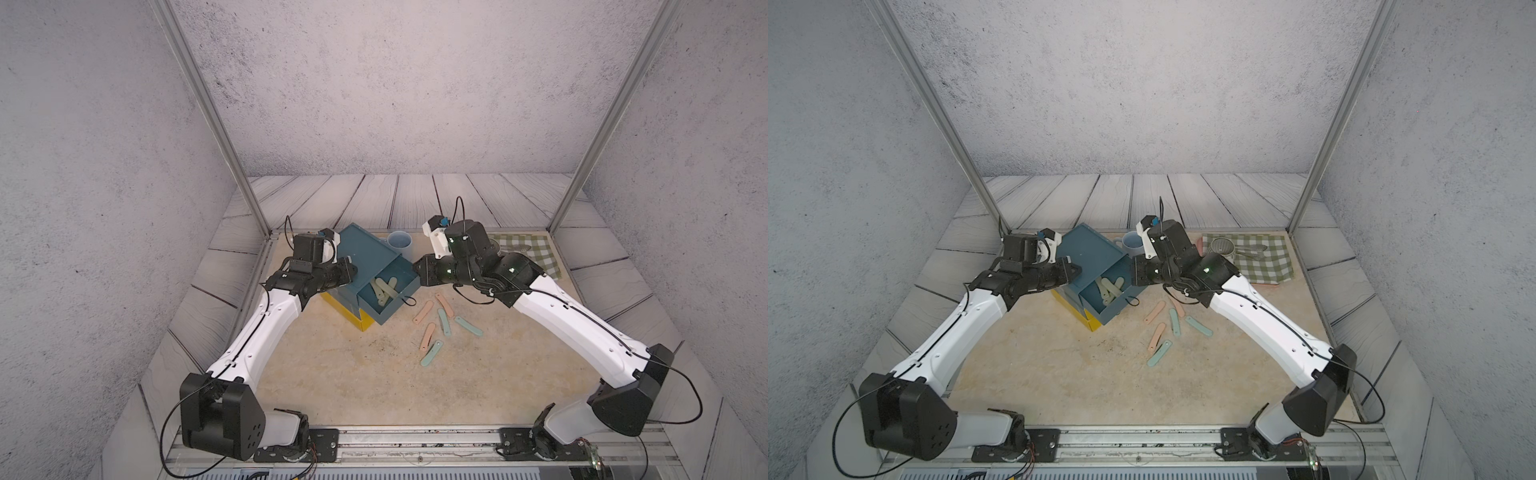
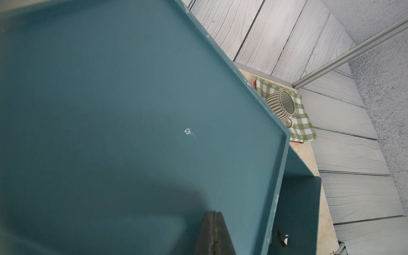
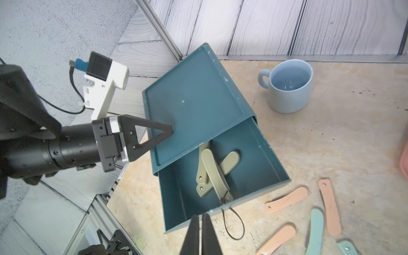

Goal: Place the fruit knives into the drawer by color
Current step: Place the fruit knife in the drawer, then close the drawer in the storage box.

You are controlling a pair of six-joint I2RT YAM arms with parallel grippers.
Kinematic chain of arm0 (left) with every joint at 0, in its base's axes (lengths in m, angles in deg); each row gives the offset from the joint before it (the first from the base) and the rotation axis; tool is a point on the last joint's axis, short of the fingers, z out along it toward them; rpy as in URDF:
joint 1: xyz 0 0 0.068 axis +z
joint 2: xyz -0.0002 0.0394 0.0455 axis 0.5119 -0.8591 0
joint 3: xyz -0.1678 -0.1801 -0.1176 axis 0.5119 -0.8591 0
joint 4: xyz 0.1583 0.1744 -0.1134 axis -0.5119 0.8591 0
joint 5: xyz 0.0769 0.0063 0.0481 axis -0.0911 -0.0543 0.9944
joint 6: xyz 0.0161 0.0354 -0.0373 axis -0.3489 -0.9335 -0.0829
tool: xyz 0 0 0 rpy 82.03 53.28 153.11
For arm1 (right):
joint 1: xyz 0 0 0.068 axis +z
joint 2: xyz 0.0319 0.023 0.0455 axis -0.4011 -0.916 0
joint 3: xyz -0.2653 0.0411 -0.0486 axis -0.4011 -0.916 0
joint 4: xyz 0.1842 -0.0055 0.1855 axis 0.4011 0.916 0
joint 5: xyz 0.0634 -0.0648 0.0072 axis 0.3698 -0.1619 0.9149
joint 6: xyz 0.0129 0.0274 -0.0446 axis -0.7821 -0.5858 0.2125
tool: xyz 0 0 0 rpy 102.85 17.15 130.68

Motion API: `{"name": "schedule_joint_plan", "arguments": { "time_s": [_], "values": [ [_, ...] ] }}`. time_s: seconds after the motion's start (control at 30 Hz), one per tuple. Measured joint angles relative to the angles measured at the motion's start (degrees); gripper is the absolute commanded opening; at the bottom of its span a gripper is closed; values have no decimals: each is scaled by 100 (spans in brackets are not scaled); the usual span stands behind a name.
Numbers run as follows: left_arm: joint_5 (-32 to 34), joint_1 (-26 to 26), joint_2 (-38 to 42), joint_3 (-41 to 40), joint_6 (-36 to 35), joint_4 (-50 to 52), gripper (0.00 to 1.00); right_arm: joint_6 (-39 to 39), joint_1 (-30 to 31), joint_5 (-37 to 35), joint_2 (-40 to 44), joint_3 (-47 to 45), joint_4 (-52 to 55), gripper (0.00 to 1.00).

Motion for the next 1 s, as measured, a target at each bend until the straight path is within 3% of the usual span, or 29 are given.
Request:
{"name": "schedule_joint_plan", "arguments": {
  "time_s": [0.33, 1.0],
  "values": [
    [-2, 2, 0, 0, 0, 0, 0, 63, -9, -35, -149, -1038, 170, 0],
    [-4, 4, -7, -2, 2, -13, 0, 76, -79, 546, -1176, -527, -413, 0]
  ]
}}
